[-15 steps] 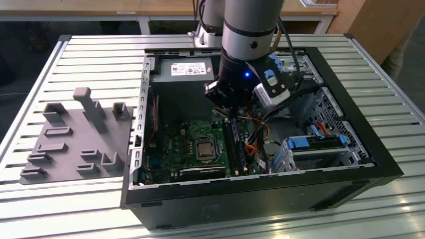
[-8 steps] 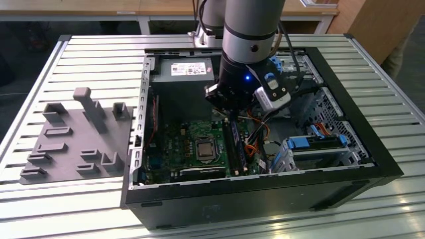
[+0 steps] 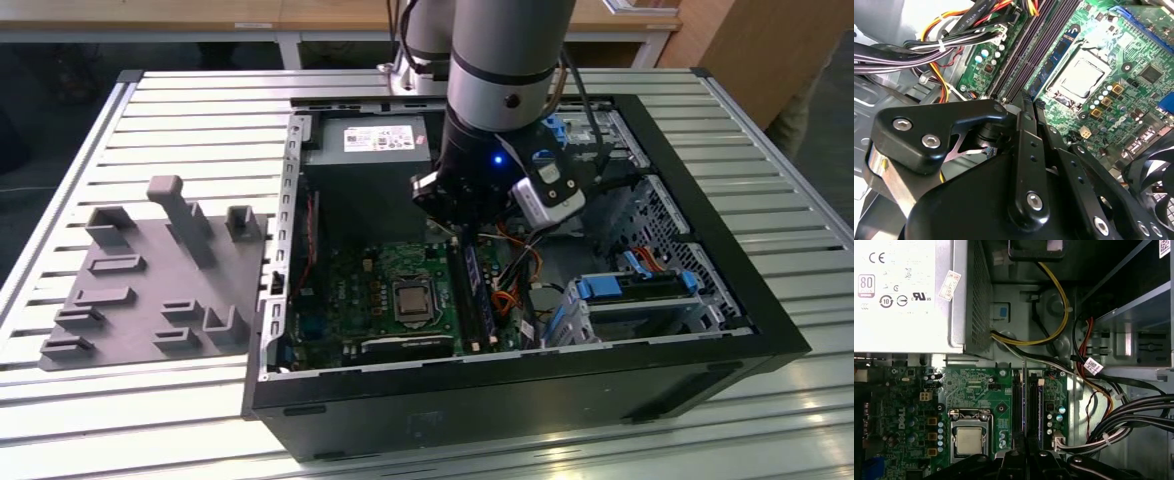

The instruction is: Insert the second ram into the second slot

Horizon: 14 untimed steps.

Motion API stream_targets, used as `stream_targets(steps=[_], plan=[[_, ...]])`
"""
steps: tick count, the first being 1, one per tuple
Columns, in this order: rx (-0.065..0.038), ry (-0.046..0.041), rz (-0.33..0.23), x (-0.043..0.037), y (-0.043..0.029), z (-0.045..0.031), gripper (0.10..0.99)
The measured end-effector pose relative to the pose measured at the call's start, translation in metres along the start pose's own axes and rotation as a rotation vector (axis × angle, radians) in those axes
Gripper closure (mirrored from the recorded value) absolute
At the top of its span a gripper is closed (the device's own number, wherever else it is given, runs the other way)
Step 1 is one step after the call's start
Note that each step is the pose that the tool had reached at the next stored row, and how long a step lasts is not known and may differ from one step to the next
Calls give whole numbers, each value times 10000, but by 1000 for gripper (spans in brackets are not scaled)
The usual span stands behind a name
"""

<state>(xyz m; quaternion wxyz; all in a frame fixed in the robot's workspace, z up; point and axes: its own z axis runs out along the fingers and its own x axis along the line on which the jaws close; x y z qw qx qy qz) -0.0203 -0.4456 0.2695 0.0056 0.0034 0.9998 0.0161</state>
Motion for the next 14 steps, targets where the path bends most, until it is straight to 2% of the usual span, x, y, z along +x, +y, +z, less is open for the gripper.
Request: stream_targets(steps=[6,11,14], plan=[[5,10,0,0,-21,8,949],[3,28,4,1,-25,90,949],[23,34,5,1,-37,104,949]])
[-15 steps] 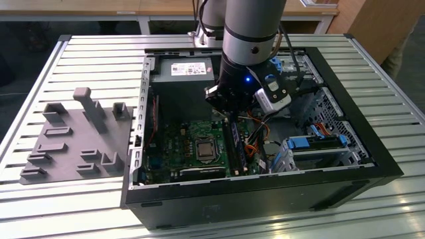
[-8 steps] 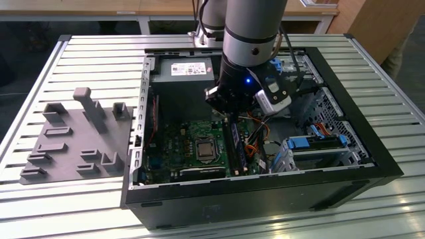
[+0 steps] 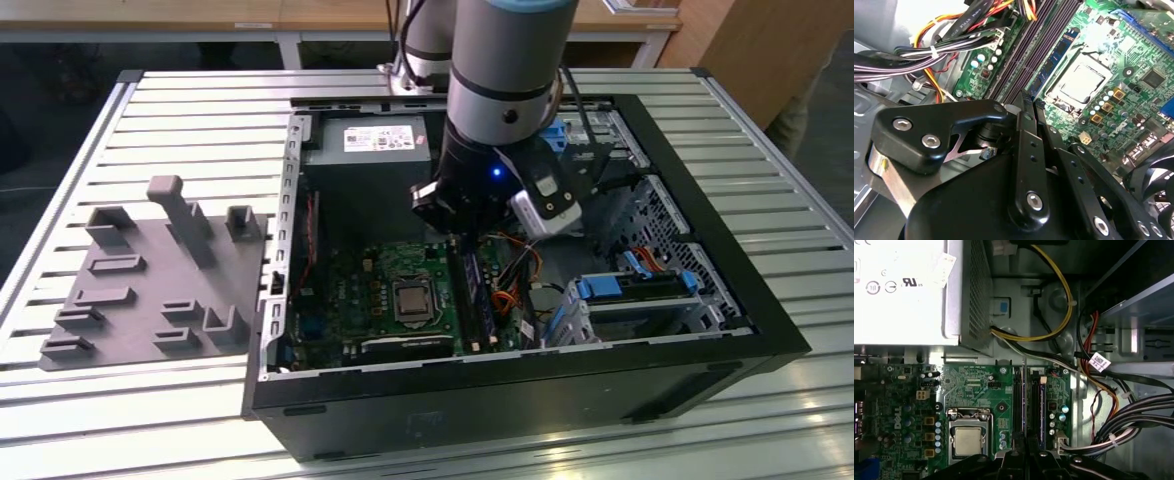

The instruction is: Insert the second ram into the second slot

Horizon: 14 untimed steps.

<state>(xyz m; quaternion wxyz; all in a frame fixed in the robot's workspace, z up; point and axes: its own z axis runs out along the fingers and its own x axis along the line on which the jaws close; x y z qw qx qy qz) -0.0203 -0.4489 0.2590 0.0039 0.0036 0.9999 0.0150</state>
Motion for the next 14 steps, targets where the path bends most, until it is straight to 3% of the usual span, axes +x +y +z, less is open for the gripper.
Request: stream_targets(steps=[9,14], plan=[[24,5,5,0,-59,30,949],[22,7,6,0,-73,90,949]])
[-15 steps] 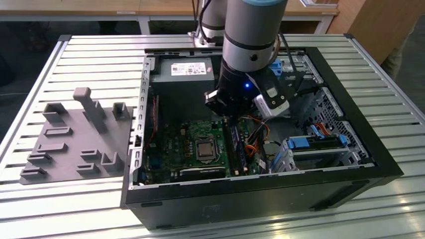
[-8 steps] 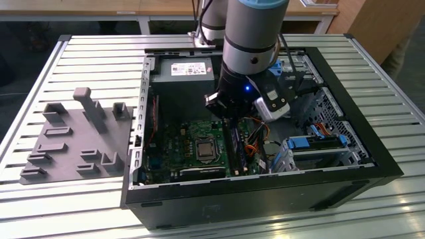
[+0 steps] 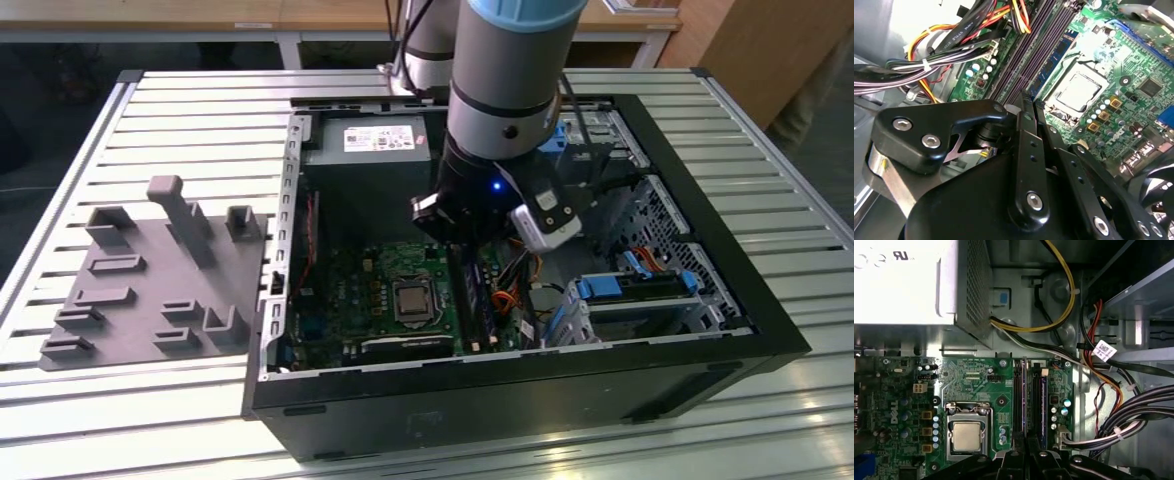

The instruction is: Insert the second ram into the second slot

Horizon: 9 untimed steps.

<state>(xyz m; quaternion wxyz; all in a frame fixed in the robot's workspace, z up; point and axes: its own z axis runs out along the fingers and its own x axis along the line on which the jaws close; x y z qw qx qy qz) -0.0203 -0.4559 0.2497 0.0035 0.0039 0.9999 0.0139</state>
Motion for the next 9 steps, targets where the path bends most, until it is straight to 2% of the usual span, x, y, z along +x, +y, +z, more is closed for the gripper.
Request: stream_targets(steps=[3,9], plan=[[0,1,1,1,-2,33,949],[0,1,0,0,-33,42,949]])
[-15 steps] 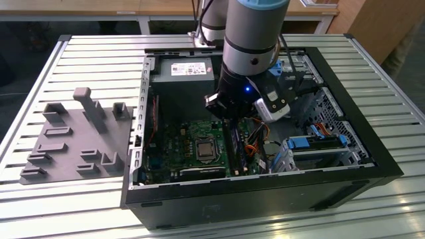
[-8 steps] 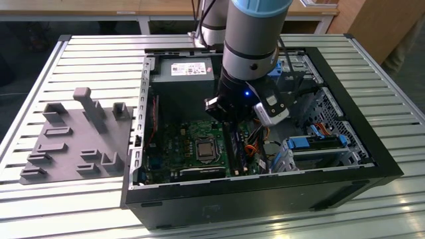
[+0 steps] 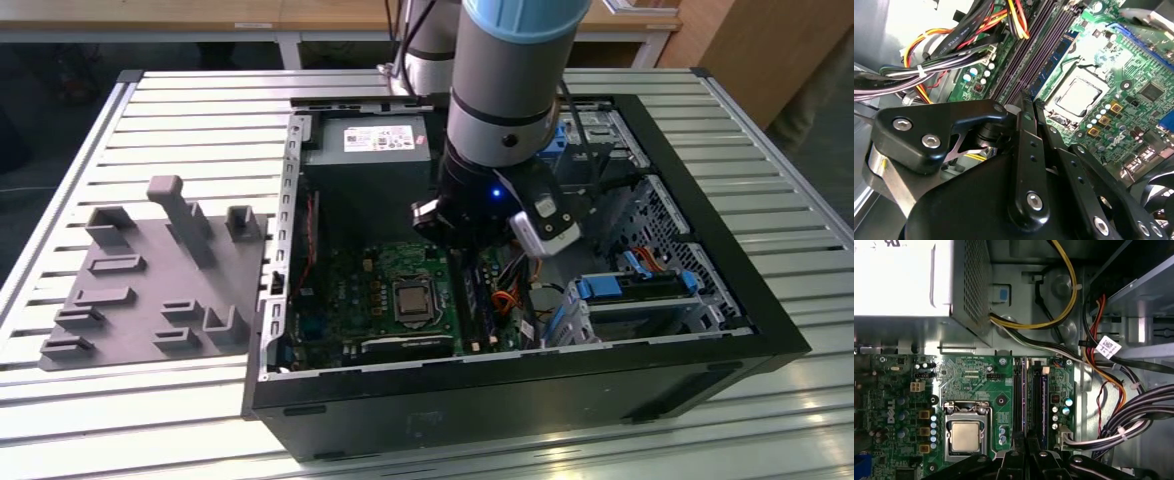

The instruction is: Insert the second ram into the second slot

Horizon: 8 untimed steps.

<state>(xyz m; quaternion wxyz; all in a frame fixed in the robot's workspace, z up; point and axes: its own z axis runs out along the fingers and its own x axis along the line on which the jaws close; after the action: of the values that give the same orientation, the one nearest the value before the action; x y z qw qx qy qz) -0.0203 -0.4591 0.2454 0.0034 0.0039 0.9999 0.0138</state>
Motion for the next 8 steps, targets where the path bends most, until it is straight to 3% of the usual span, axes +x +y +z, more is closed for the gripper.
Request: stream_targets(steps=[8], plan=[[-1,0,1,0,-56,21,949]])
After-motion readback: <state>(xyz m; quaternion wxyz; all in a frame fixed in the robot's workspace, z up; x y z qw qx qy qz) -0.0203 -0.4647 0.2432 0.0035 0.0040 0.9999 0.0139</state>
